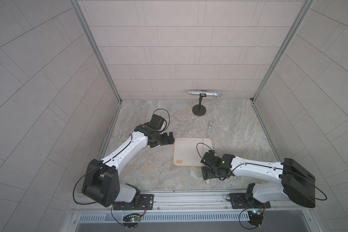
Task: Align the knife with the edge of the cutting board
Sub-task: Adjust the knife at the edge of the cutting board.
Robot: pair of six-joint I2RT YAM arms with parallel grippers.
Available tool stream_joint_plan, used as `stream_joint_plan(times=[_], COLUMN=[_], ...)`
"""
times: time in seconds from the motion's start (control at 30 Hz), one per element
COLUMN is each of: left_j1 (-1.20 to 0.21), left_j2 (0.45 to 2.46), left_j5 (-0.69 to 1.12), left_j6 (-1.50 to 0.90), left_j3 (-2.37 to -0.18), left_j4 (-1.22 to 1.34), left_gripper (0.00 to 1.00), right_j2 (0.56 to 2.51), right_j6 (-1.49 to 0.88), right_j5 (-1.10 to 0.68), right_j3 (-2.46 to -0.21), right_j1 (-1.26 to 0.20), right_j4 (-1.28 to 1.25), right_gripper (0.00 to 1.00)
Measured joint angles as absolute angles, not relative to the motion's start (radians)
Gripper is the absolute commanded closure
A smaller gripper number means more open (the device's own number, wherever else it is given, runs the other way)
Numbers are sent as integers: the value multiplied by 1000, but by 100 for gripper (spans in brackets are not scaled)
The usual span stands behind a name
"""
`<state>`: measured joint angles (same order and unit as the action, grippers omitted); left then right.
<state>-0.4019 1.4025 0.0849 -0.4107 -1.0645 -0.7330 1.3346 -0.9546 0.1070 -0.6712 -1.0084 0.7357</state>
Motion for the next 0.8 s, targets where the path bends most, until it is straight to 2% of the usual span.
stream_joint_plan(times=[0.8], left_j1=[-402], left_j2=[1402], left_j5=[76], left_j6=[-411], left_j3=[-1065], left_j4=[-735], left_gripper=[0], right_j2=[1310], right_j6=[-954], right_j5=[108], right_j3=[-671], right_j1=[-1008], right_j4=[738], right_gripper=[0])
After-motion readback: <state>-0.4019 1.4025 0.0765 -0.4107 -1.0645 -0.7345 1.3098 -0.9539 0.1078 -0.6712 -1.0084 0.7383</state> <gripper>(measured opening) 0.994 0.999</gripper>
